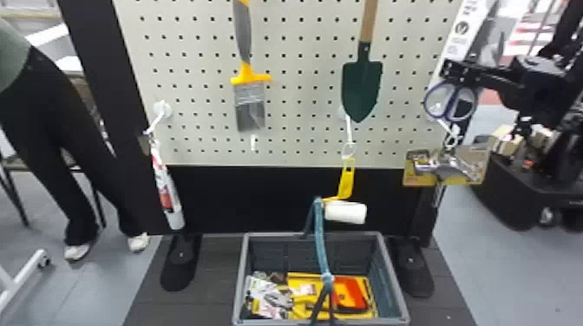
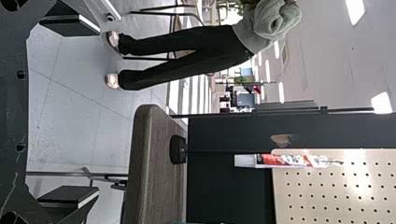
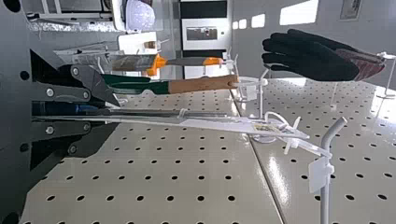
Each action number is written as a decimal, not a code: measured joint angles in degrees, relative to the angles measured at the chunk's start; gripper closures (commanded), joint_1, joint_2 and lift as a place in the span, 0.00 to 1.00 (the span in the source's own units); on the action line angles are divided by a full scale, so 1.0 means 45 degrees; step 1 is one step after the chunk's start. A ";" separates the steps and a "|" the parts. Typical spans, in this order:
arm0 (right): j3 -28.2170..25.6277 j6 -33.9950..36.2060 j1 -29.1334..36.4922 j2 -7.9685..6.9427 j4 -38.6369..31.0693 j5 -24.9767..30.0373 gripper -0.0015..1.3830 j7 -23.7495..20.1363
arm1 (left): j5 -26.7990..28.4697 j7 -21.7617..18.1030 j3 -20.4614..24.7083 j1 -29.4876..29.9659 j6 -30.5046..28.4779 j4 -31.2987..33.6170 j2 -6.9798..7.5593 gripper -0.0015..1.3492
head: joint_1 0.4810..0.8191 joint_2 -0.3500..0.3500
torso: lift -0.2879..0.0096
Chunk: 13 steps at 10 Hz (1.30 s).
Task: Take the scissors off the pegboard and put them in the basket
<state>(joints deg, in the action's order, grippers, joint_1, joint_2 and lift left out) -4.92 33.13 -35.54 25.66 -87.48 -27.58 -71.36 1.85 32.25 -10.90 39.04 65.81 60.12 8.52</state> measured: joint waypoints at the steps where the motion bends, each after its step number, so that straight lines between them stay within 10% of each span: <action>1: 0.0000 0.0000 0.0001 0.0000 -0.0013 -0.0016 0.85 -0.0001 | 0.0003 0.0000 0.0000 -0.0001 0.0015 0.0000 0.0002 0.08 | 0.20 0.50 | 0.63; 13: -0.0413 0.0054 0.0165 0.0077 -0.1433 -0.0072 0.85 0.0284 | -0.0001 0.0000 0.0007 0.0000 0.0040 0.0000 -0.0019 0.08 | 0.20 0.50 | 0.63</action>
<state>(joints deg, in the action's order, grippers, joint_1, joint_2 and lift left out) -6.78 33.38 -34.79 26.01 -93.92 -27.90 -70.08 1.85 32.25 -10.87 39.04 65.99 60.12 8.43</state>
